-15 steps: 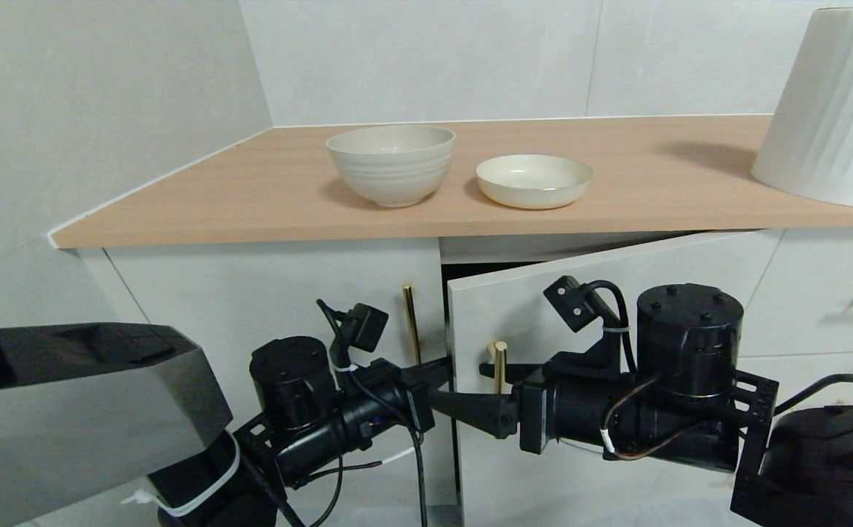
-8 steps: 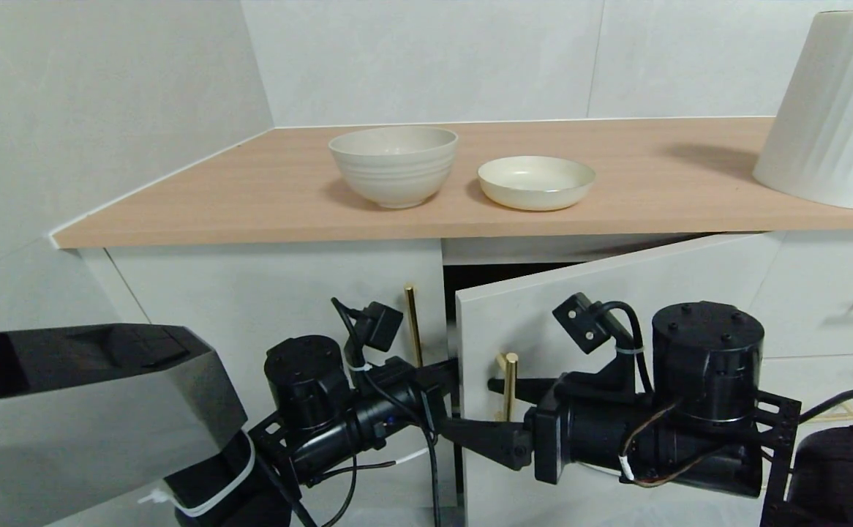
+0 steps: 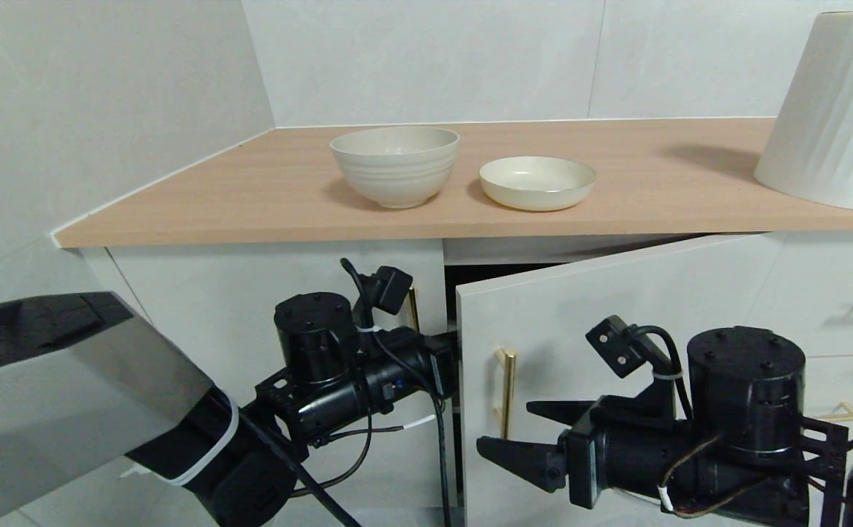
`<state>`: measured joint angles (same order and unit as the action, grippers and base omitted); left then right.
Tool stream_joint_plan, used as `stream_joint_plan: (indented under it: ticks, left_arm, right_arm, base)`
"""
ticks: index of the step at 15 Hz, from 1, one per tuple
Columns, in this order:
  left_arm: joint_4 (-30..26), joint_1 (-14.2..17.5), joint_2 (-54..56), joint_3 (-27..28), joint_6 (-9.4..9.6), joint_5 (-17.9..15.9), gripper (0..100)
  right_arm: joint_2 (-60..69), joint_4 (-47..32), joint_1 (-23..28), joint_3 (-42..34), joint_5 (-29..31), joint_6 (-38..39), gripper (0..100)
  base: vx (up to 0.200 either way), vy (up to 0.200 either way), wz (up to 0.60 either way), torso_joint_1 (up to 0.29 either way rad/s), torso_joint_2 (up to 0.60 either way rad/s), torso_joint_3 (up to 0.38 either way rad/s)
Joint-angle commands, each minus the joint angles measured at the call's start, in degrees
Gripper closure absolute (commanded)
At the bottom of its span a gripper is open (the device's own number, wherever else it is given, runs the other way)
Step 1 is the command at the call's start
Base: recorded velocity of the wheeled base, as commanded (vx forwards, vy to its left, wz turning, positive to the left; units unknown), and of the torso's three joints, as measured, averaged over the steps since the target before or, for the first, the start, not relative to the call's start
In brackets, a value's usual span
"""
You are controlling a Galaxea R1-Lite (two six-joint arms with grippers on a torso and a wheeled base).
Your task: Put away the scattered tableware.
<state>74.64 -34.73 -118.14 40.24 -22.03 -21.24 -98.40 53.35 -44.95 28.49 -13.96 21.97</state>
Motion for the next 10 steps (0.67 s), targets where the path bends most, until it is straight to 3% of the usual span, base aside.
stream_joint_plan:
  ticks: [1,3,6,10]
  left_arm:
    - [-0.20,0.01,0.98,1.33,0.58,-0.03,100]
    - [-0.20,-0.07,1.24,0.98,1.81,-0.03,100]
    - [-0.11,-0.60,1.86,-0.87,2.43,-0.03,100]
    - [-0.02,-0.69,2.04,-1.39,2.60,-0.12,100]
  right_arm:
    - [6.29,-2.90,-1.20,-4.41,0.69,-0.08,0]
    - [9.28,-8.96,-4.18,-4.41,7.63,-0.17,0]
    - [9.55,-10.81,-6.29,-4.93,17.91,-2.28,0]
    - [11.13,-11.42,-6.38,-6.69,18.70,-2.10,0]
  base:
    - [0.000,0.000,0.00,0.000,0.00,0.000]
    - [0.000,0.000,0.00,0.000,0.00,0.000]
    - [0.000,0.000,0.00,0.000,0.00,0.000]
    - [0.000,0.000,0.00,0.000,0.00,0.000]
